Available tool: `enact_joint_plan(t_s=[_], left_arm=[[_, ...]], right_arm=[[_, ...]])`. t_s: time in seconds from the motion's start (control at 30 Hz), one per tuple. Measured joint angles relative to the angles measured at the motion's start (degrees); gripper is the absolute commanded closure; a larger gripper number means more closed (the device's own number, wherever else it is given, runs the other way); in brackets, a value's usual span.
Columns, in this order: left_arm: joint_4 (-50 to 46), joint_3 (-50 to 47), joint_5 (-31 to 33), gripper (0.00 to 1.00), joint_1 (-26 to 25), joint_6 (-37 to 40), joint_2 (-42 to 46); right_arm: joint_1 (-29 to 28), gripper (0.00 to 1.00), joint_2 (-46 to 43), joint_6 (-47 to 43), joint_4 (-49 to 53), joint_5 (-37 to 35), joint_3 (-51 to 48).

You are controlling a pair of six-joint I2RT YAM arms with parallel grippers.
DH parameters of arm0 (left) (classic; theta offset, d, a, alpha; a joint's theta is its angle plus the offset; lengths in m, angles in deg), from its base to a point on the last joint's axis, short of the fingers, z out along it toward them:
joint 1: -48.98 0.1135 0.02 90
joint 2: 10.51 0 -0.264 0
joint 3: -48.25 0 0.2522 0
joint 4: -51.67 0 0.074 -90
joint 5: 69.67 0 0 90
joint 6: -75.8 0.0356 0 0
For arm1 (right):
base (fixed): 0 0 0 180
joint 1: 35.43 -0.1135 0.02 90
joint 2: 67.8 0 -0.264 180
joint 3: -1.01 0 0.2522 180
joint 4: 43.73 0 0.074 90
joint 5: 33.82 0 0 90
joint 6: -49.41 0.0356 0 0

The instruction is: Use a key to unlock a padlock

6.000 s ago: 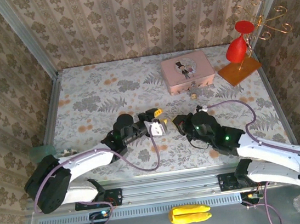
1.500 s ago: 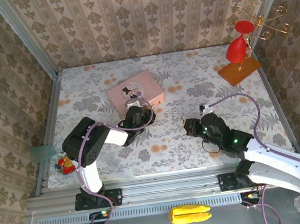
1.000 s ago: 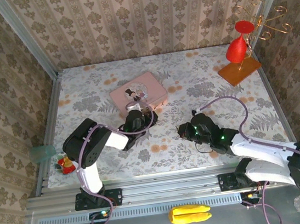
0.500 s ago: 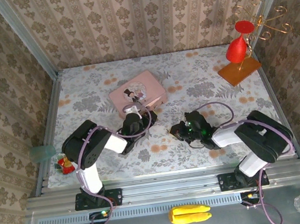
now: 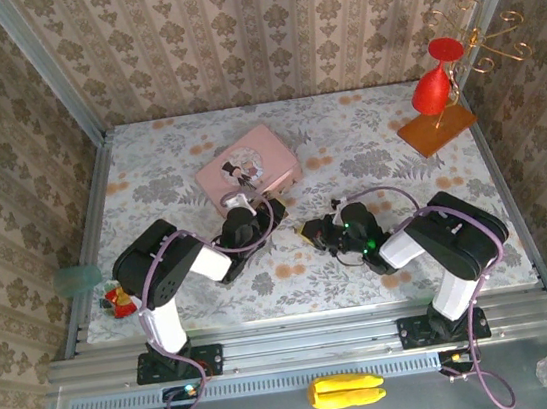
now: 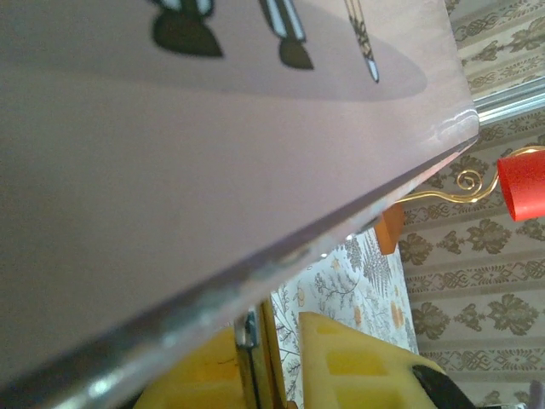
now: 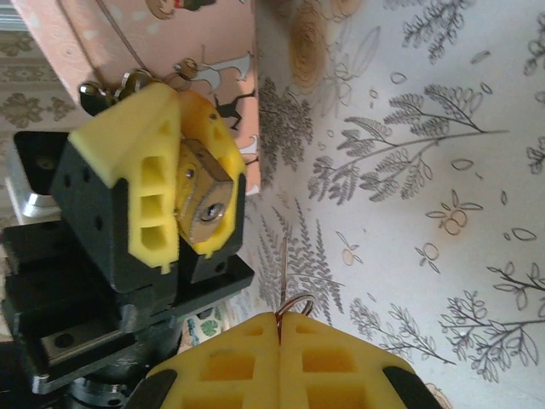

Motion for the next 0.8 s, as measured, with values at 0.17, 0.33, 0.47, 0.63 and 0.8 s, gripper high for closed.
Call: enact_joint_plan(t_s=[0.17, 0.33, 0.47, 0.63, 0.8], left_arm=[[0.37, 0.17, 0.24, 1.0, -0.02, -1.25, 0.02], [0.46, 0.31, 0.5, 1.0, -0.07, -2.27, 0.13], [0.46, 0.33, 0.44, 1.0, -0.09, -3.04, 0.33], [0.46, 0.42, 0.44, 1.0, -0.2, -3.45, 0.39], [0.57, 0.52, 0.02, 1.0, -0.59, -4.24, 0.44]], right_arm=[[1.79, 1.0, -0.35, 0.04, -1.64, 1.31, 0.0], [2.03, 1.0, -0.35, 0.46, -2.93, 2.47, 0.02], [2.01, 1.0, -0.33, 0.57, -4.15, 2.78, 0.17], [2.01, 1.0, -0.31, 0.92, -4.96, 3.58, 0.68], [2.01, 1.0, -0.22, 1.64, -5.75, 4.0, 1.2]])
